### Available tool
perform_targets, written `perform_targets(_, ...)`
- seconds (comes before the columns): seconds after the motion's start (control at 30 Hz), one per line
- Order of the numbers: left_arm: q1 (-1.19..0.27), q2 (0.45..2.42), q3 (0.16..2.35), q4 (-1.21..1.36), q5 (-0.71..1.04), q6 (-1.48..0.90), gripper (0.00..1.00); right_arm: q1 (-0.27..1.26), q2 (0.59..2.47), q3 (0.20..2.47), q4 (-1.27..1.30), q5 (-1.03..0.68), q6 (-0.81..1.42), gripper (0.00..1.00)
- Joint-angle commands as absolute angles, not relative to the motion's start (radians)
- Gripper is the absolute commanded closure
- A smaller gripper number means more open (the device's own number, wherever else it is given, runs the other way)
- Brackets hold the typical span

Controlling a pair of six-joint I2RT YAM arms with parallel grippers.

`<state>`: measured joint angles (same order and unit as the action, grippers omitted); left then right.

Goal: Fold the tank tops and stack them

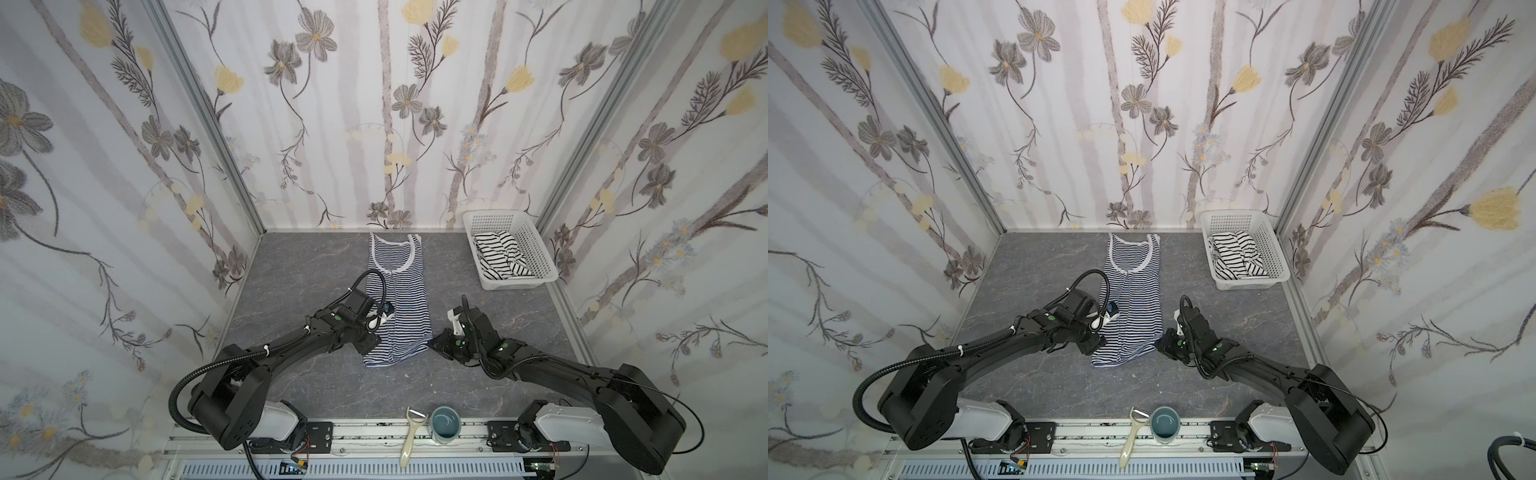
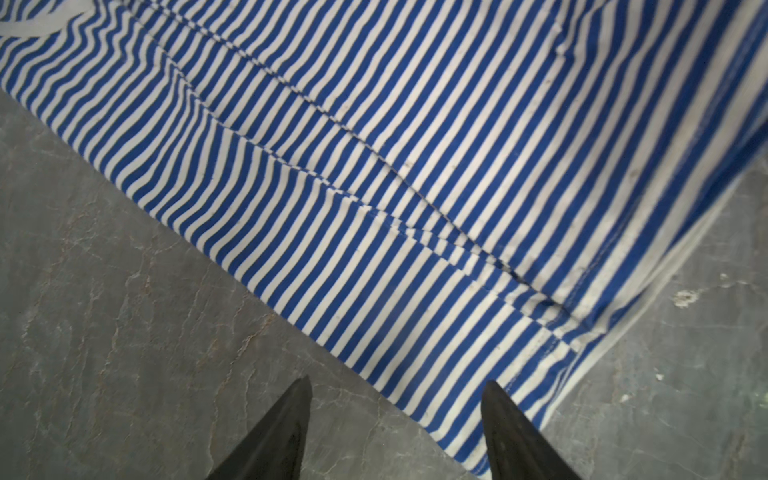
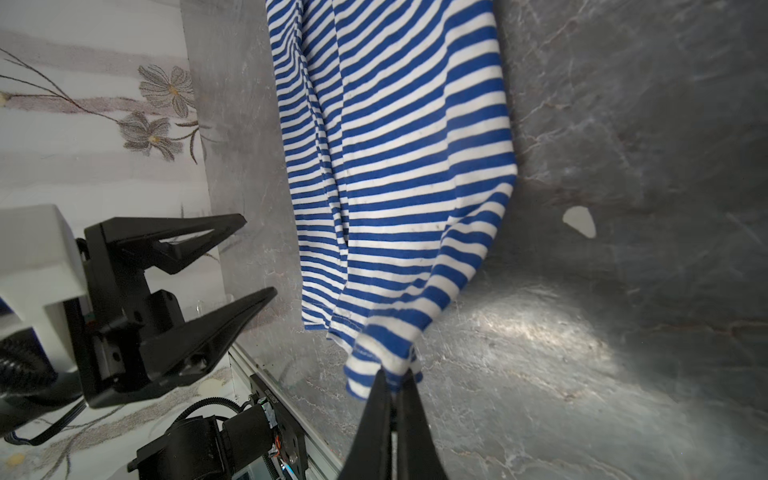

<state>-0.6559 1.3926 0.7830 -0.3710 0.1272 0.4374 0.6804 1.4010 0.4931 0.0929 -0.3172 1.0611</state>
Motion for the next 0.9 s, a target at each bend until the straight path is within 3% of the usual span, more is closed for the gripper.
perform_targets(0.0,-0.687,1.369,0.758,-0.410,0.131,0.437,0.33,0.667,1.422,0.532,0.095,-0.338,1.034,1.00)
perform_targets(0.4,-0.746,1.377,0.717,-0.414,0.129,0.498,0.33,0.624,1.497,0.601,0.112,-0.376,1.011,1.00)
perform_targets(0.87,-0.772,1.461,0.733,-0.407,0.129,0.531,0.40,0.595,1.537,0.593,0.165,-0.405,1.020,1.00)
